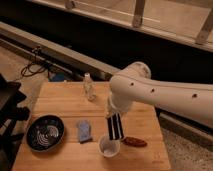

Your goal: Place the eraser in the ceramic cup

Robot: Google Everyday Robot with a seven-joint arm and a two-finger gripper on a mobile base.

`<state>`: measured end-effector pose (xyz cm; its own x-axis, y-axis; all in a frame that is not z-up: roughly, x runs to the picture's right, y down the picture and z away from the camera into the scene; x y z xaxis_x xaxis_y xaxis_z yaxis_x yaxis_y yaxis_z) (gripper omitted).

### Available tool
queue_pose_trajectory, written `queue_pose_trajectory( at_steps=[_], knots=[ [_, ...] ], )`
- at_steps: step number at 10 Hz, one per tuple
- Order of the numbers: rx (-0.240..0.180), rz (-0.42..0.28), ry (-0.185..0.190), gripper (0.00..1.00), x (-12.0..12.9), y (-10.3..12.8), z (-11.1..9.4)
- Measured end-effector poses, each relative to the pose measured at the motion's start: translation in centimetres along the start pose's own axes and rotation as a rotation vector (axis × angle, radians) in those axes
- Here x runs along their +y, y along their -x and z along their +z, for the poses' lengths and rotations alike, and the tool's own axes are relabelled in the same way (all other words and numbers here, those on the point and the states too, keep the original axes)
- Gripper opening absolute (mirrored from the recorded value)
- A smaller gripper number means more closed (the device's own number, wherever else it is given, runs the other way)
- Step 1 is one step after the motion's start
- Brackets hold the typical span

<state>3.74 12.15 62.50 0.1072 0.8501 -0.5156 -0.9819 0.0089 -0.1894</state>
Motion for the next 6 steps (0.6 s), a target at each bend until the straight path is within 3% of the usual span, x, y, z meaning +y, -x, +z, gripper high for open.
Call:
queue_pose_trajectory(
  at_steps=[2,4,6],
  knots=[
    [0.015,0.024,0.023,0.00,0.1,-2.3,0.1],
    [0.034,0.026,0.048,0.02,0.3,-3.2,0.3],
    [0.070,0.016,0.083,0.23,1.0,-3.8,1.4]
  ],
)
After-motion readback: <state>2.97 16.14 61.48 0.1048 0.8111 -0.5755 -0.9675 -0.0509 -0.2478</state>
